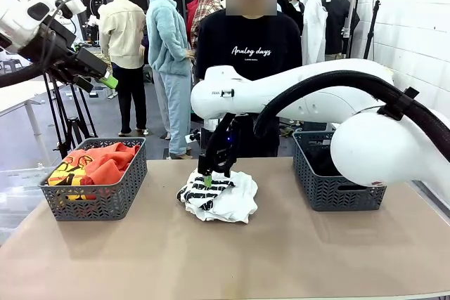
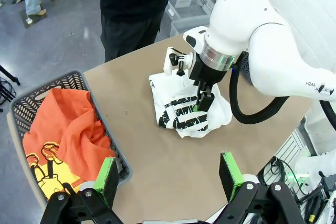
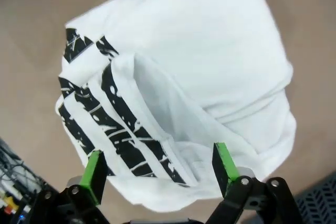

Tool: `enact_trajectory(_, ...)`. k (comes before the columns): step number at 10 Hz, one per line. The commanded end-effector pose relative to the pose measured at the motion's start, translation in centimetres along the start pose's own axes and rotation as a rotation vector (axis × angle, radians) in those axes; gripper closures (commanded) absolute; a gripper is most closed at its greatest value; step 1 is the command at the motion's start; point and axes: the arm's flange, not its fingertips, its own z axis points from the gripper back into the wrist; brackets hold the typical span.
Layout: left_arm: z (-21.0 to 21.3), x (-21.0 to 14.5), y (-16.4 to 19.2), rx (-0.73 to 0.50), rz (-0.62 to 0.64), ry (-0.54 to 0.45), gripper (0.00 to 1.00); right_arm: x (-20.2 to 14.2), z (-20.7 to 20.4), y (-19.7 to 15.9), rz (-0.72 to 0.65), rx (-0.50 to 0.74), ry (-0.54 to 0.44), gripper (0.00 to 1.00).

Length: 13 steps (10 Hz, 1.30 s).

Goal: Sort the tops and bottoms.
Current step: Lift clothes from the center of the table with your right hand.

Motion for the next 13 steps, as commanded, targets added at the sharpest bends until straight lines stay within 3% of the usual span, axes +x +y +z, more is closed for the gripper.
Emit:
enact_trajectory(1, 0.0, 0.0, -0.1, 0.006, 0.013, -0.010, 0.00, -0.6, -0.8, 0.7, 0.061, -0.023, -0.062, 0.00)
enact_trajectory(4, 0.0, 0.0, -0.1, 0.006, 0.013, -0.010, 0.00, -0.6, -2.0, 1.0, 0.071, -0.024, -0.047, 0.00)
enact_trajectory(5, 0.0, 0.0, -0.1, 0.006, 0.013, -0.010, 0.00, -0.5, -2.1, 1.0, 0.081, -0.030, -0.028, 0.06)
enact_trajectory(6, 0.0, 0.0, -0.1, 0.006, 0.013, -0.010, 0.00, -0.4, -2.2, 1.0, 0.086, -0.037, -0.014, 0.18)
enact_trajectory(10, 0.0, 0.0, -0.1, 0.006, 0.013, -0.010, 0.00, -0.3, -2.9, 1.2, 0.103, -0.040, 0.015, 0.90)
enact_trajectory(11, 0.0, 0.0, -0.1, 0.006, 0.013, -0.010, 0.00, -0.3, -2.7, 1.1, 0.100, -0.042, 0.014, 1.00)
enact_trajectory(13, 0.0, 0.0, -0.1, 0.006, 0.013, -0.010, 0.00, -0.3, -2.7, 1.1, 0.095, -0.039, 0.022, 1.00)
